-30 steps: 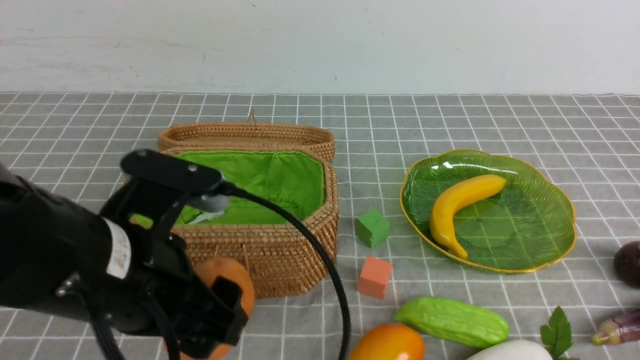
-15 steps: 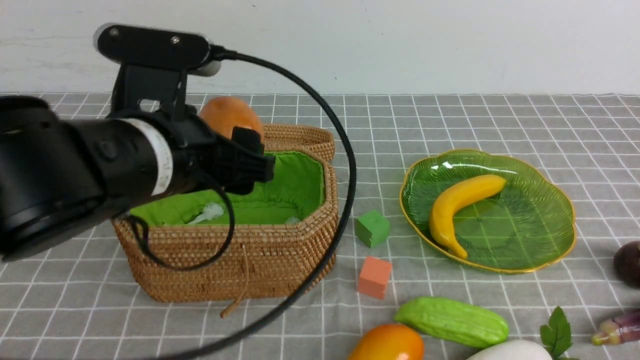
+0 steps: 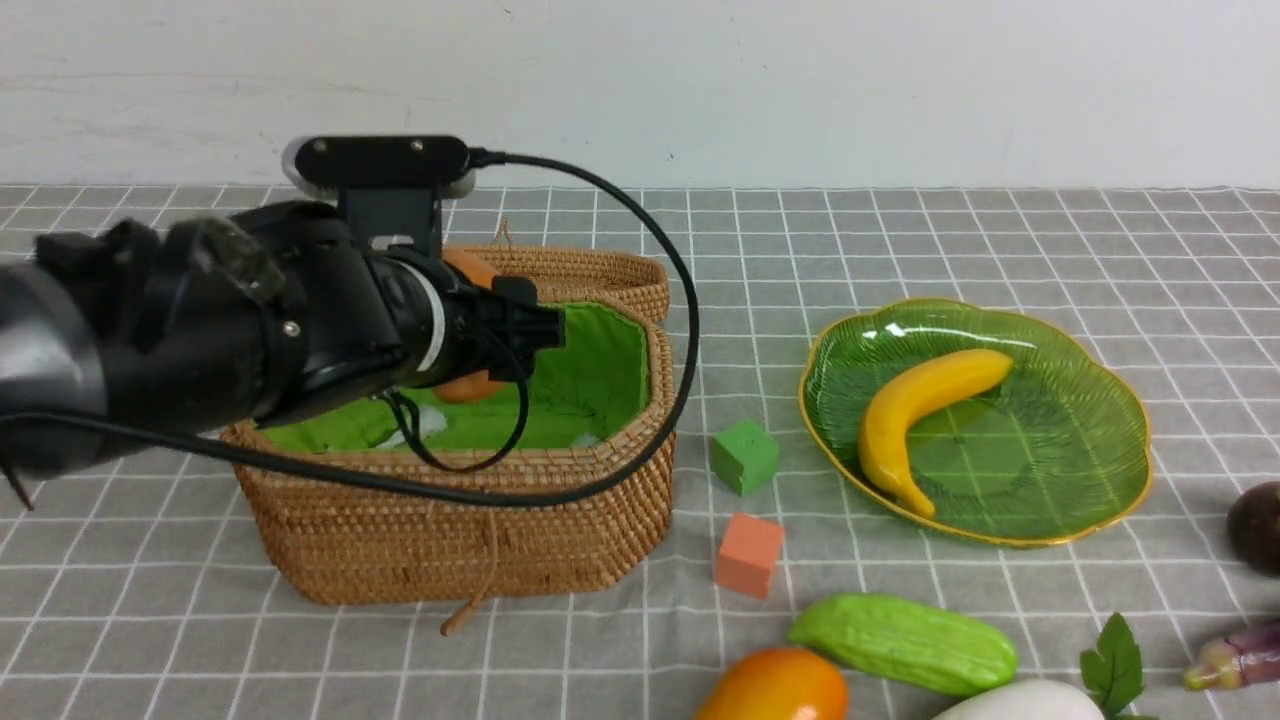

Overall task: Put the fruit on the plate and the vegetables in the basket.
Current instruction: Grab a potato with your left arm and place it in the basket on the left, then grab the mango with your left arm and place it on the right plate

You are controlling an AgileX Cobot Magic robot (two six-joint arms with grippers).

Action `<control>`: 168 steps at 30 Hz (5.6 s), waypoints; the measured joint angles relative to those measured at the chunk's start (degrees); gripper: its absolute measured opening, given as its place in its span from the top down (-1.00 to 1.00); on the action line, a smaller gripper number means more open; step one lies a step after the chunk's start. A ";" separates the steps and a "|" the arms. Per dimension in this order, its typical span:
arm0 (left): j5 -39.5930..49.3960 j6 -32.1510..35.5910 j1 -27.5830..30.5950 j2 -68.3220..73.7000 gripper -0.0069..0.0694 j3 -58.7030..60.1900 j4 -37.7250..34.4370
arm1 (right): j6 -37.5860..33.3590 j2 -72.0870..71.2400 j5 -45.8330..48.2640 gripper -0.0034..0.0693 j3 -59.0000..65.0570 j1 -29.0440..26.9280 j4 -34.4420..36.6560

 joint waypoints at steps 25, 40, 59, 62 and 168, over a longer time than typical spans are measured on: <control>-0.90 -0.78 0.00 1.49 -0.76 -0.11 -3.08 | 0.00 0.00 0.00 0.24 0.00 0.00 0.00; 10.46 30.50 0.00 -4.05 -0.71 -0.11 -26.46 | 0.00 0.00 0.00 0.24 0.00 0.00 0.00; 30.20 51.57 0.00 -25.42 -0.70 -0.30 -46.02 | 0.00 0.00 0.00 0.24 0.00 0.00 0.00; 33.15 51.57 0.00 -27.47 -0.67 -0.30 -47.65 | 0.00 0.00 0.00 0.24 0.00 0.00 0.00; 17.20 34.89 -21.81 37.30 -0.47 -61.60 -27.13 | 0.00 0.00 0.00 0.24 0.00 0.00 0.00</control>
